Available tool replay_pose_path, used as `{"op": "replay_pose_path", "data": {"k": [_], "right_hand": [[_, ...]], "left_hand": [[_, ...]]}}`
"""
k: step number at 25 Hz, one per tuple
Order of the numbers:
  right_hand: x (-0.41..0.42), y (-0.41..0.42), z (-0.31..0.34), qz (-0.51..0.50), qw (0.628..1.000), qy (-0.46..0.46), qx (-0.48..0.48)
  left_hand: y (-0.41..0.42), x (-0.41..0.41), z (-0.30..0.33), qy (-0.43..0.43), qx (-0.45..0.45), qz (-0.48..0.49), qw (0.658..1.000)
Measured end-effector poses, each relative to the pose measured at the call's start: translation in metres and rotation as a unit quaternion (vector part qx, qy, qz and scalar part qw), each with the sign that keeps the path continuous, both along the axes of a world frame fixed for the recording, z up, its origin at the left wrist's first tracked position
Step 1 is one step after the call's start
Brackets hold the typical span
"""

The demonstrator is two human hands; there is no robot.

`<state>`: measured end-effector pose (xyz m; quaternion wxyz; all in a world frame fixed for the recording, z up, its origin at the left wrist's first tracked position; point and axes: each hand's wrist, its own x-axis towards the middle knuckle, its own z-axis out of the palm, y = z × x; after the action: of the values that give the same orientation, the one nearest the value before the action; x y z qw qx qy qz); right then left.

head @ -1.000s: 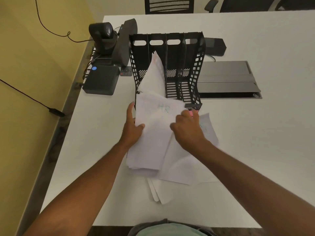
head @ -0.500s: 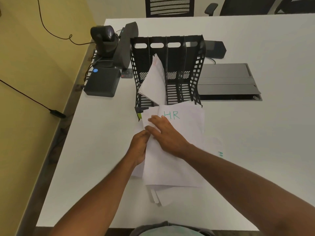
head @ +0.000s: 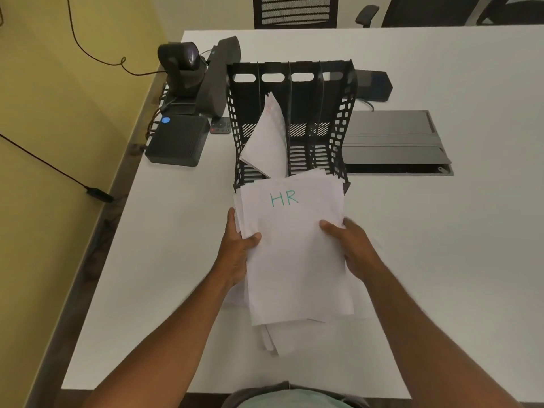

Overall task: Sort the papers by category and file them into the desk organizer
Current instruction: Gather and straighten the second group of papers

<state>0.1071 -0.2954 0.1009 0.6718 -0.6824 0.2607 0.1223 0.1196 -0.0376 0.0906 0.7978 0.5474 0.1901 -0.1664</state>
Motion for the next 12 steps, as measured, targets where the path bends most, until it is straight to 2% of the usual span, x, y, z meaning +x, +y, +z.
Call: {"op": "replay_pose_path", "data": {"k": [1,3,5,7,9,12], "right_hand": [[-0.005,-0.007,-0.003,0.023,0.999,0.027,0.039],[-0.013,-0.011,-0.005,0.026,0.999,-0.006,-0.027],[-0.016,-0.004,0.001,-0.011,0.991,-0.072,-0.113],[-0.016,0.007,0.008,-0.048,0.981,-0.119,-0.142],[-0.017,0.017,0.014,-0.078,0.976,-0.155,-0.131],[-0.017,0.025,0.018,-0.085,0.973,-0.187,-0.104]], "left_hand": [[0.0,0.0,0.001,-0.008,-0.009,-0.008,1.0],[-0.002,0.0,0.006,-0.03,0.009,-0.023,0.999],[-0.006,-0.003,0.017,-0.059,0.075,-0.021,0.995],[-0.012,-0.006,0.026,-0.113,0.159,-0.003,0.981],[-0.019,-0.01,0.034,-0.157,0.205,0.038,0.965],[-0.027,-0.018,0.038,-0.187,0.201,0.086,0.958]]}}
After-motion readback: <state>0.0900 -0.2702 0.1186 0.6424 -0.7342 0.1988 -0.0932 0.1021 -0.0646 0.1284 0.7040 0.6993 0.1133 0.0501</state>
